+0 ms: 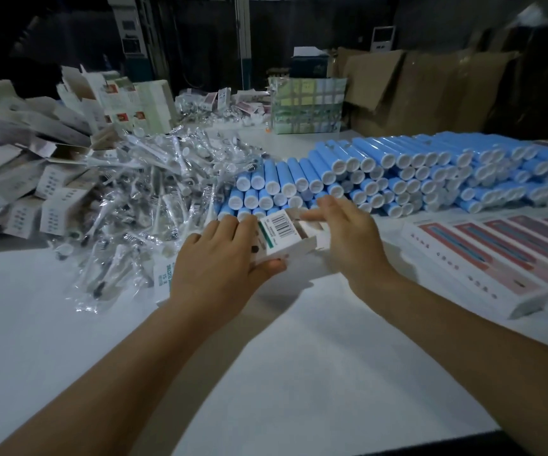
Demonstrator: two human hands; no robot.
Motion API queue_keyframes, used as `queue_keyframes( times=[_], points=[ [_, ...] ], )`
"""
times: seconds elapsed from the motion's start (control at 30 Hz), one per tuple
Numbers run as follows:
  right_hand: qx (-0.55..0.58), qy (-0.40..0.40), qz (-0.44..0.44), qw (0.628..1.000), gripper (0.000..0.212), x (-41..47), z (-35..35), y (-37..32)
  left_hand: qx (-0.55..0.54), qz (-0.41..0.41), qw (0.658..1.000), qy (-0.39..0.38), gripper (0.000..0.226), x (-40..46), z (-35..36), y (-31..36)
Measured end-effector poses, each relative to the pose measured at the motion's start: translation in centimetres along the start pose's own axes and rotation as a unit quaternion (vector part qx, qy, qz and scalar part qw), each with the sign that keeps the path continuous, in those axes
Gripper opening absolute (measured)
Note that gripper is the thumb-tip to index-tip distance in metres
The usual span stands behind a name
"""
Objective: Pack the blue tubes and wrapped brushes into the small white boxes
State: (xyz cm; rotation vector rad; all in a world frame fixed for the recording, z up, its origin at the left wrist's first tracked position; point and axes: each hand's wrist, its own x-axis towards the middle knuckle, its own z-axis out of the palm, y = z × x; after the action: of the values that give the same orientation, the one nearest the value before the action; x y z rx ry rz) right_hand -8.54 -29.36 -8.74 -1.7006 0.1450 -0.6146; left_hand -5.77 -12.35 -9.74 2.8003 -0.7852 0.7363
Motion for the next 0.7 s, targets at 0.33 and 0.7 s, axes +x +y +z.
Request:
queue_keyframes(
  times=[0.33,0.7],
  points=[
    [-0.058,0.006,-0.068,0.996,0.02,-1.8,0.2,-0.2,-0.016,-0.047,0.998,0.027,0.077,0.2,0.1,-1.2],
    [0.007,-0.057,0.046,0.997,0.046,-1.8,0.4,0.1,0.013,-0.009,1.0,0.001,0.076,-0.4,-0.4,-0.8]
  ],
)
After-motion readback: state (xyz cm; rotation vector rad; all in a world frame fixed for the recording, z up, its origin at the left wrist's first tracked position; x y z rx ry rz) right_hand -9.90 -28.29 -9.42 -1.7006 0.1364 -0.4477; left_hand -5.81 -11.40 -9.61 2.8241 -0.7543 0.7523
